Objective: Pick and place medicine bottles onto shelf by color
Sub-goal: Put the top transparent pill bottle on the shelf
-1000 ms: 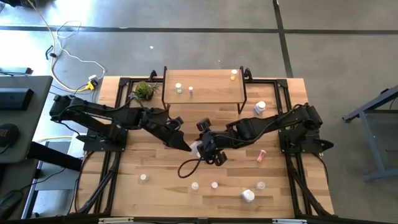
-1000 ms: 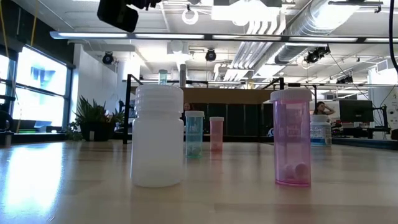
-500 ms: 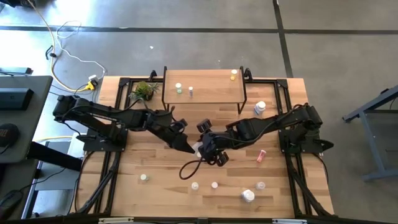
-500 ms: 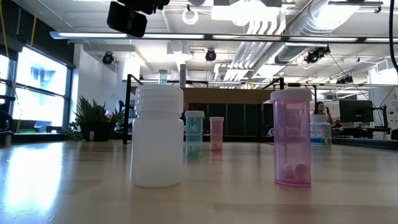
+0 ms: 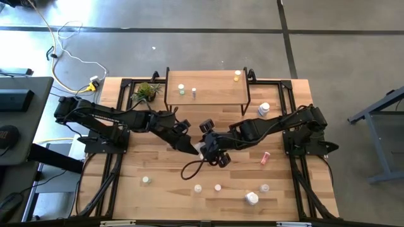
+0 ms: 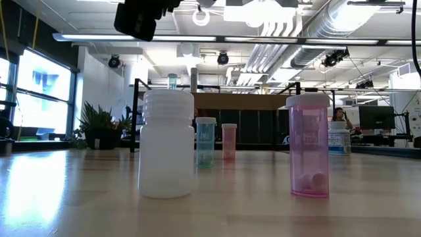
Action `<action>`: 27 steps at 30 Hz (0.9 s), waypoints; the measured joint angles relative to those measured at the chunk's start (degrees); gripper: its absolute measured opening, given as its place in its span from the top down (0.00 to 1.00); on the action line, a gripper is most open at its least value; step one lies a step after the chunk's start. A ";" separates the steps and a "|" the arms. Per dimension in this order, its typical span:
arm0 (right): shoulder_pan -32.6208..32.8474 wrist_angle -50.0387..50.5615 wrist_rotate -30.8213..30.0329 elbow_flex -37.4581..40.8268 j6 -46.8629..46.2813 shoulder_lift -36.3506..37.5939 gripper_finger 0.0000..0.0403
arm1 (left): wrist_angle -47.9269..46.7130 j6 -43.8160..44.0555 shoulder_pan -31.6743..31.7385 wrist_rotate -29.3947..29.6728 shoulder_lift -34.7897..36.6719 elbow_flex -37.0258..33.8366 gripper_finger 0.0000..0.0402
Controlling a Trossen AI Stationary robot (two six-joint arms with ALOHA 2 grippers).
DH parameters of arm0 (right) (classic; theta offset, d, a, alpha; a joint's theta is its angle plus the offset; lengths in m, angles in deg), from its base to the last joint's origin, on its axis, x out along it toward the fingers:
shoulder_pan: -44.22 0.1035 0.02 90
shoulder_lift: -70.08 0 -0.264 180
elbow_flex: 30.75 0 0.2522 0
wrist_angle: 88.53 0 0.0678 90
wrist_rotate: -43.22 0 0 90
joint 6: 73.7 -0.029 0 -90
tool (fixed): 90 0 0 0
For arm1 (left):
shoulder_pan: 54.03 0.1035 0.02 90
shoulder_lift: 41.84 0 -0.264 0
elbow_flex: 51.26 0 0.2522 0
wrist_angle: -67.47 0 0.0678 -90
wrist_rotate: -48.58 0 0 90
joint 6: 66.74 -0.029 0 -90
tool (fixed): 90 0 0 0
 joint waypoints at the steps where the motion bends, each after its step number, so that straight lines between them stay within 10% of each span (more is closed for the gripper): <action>1: 0.00 0.01 0.01 0.00 0.04 0.00 0.68 | 0.00 0.04 0.01 -0.62 0.00 0.00 0.49; 27: 1.38 -2.31 0.07 -0.02 -1.53 0.02 0.58 | -0.13 -1.43 0.64 -1.39 0.07 0.00 0.63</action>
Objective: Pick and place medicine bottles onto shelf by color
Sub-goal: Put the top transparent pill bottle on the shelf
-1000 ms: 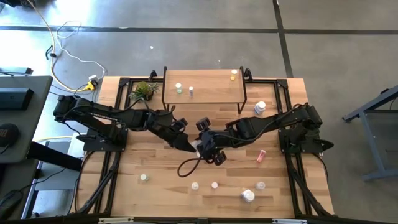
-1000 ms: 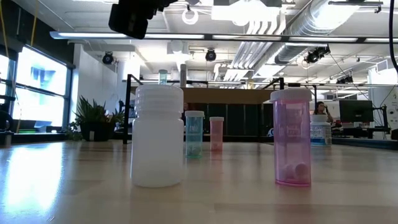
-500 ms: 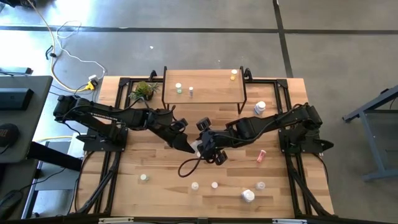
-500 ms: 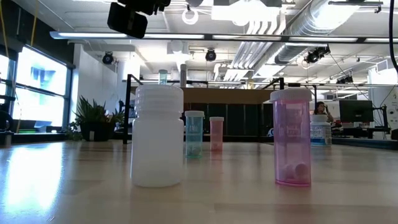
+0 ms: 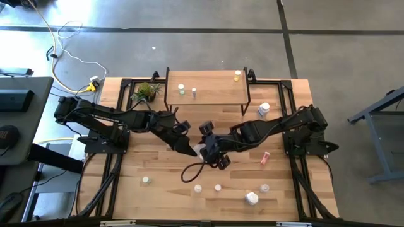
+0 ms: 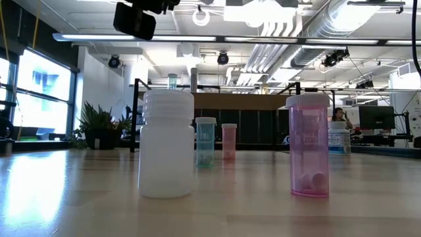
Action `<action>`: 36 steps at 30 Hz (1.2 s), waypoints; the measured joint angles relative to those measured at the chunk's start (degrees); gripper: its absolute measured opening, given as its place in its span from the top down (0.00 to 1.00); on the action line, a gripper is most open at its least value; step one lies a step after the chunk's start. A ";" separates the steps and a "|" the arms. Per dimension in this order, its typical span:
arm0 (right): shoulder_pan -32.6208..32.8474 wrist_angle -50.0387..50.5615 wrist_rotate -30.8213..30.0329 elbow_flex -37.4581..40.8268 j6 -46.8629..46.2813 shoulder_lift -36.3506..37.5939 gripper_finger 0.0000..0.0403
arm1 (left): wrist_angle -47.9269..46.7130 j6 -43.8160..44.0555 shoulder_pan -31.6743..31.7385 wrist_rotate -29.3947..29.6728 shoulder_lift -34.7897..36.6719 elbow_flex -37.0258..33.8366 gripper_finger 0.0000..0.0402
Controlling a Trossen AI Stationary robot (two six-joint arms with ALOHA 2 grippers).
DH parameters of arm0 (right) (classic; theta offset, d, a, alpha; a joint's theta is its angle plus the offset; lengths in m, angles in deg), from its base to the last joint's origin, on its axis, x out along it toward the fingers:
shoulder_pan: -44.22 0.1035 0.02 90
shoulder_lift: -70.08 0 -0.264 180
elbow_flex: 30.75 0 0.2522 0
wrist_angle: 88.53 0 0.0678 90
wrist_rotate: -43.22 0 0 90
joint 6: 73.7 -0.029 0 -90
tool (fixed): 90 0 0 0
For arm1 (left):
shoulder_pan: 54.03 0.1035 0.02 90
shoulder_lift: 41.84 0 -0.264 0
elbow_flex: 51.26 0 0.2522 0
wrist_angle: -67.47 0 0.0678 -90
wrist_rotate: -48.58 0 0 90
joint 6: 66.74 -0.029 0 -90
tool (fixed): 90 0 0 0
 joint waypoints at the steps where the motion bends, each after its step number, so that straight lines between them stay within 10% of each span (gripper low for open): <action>1: 0.18 -0.30 -0.10 0.00 -1.33 0.01 0.55 | -0.15 -0.32 0.04 0.03 0.00 0.00 0.63; 36: -7.08 -0.40 -9.47 -0.03 -69.34 9.26 0.44 | 5.02 -47.57 4.97 12.09 0.00 0.00 0.63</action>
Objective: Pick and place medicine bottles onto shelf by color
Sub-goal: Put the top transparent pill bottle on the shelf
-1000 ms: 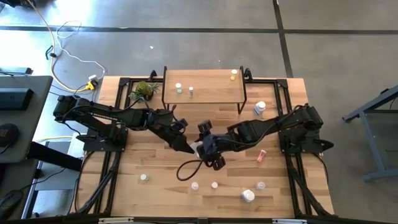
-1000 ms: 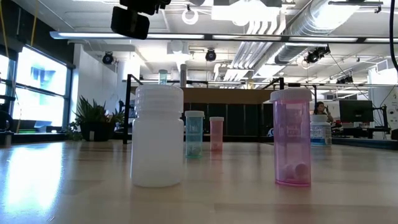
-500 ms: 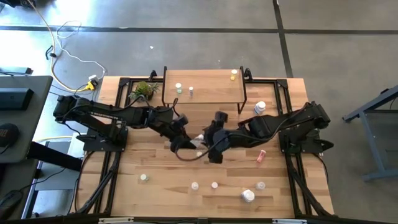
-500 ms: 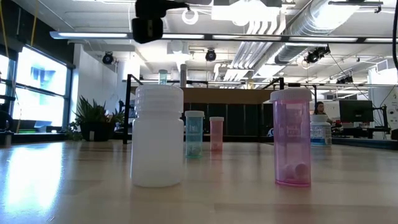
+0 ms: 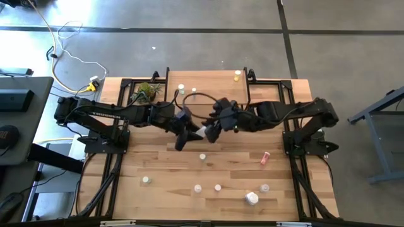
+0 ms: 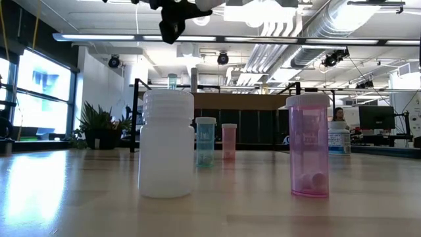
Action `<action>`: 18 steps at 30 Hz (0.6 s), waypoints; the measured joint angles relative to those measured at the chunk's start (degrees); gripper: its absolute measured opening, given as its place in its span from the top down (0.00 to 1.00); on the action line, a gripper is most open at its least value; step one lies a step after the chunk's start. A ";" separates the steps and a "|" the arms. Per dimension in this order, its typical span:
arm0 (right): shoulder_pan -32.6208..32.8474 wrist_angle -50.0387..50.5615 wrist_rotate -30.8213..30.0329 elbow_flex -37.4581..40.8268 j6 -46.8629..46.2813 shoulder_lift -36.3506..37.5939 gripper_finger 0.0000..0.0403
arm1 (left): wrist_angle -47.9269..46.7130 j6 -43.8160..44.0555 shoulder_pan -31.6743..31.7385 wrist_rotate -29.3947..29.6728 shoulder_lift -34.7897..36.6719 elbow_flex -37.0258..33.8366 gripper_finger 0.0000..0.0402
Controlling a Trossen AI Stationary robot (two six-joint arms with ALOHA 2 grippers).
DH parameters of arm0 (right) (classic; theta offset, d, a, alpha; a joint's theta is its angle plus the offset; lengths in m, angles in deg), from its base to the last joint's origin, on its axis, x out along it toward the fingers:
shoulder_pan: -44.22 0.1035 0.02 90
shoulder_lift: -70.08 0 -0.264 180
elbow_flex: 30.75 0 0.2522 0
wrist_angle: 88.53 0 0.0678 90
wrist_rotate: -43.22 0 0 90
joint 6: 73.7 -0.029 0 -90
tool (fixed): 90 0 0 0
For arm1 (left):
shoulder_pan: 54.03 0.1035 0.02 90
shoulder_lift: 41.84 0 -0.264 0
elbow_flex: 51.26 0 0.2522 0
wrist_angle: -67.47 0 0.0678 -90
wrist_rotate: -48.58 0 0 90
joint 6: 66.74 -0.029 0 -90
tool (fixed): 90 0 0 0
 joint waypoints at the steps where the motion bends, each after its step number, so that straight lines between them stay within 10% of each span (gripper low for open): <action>1: -0.56 -0.08 0.77 0.00 -1.03 0.20 0.44 | -0.01 -1.31 0.00 1.02 0.00 -0.01 0.63; 18: -9.74 0.93 11.00 0.00 -8.62 1.73 0.44 | 3.96 -15.49 -0.17 20.29 0.00 -0.02 0.63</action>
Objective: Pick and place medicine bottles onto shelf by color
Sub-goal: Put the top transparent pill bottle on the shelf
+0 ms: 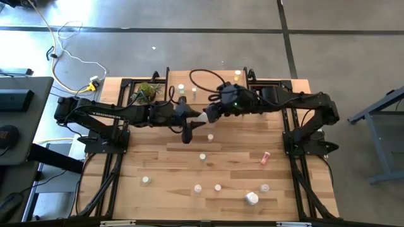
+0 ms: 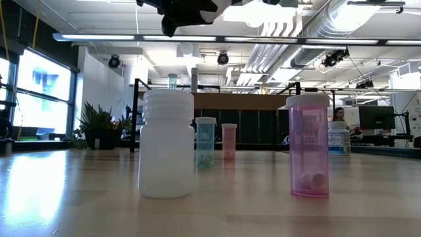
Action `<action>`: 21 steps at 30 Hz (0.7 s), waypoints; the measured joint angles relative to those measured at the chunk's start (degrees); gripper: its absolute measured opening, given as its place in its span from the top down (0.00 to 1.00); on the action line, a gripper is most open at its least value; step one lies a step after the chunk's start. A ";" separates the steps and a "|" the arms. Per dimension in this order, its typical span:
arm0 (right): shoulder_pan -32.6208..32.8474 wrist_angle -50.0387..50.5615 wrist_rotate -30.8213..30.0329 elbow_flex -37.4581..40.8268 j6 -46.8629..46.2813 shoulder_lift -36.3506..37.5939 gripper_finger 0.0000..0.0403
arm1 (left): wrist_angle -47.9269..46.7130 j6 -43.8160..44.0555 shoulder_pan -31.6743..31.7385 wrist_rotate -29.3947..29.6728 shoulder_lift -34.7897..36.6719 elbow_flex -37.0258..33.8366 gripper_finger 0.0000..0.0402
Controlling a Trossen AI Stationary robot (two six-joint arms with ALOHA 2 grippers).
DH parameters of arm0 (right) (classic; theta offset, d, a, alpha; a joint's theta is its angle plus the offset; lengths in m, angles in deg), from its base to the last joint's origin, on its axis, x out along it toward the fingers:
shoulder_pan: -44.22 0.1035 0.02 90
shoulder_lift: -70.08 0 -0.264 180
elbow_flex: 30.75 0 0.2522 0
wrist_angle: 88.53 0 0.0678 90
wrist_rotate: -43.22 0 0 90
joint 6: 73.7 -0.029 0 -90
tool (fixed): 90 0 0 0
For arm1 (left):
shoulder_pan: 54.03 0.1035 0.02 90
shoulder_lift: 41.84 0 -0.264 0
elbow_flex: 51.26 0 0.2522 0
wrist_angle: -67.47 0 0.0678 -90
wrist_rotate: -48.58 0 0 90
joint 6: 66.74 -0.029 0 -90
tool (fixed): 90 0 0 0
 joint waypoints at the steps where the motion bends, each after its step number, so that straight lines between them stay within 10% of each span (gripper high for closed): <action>1: -0.38 0.00 0.06 0.00 -0.12 0.00 0.44 | 0.20 -0.79 0.00 1.02 0.00 0.00 0.63; 21: -5.42 -1.70 6.45 0.00 -1.00 -0.02 0.46 | 7.91 -11.22 0.00 11.41 0.00 -0.02 0.63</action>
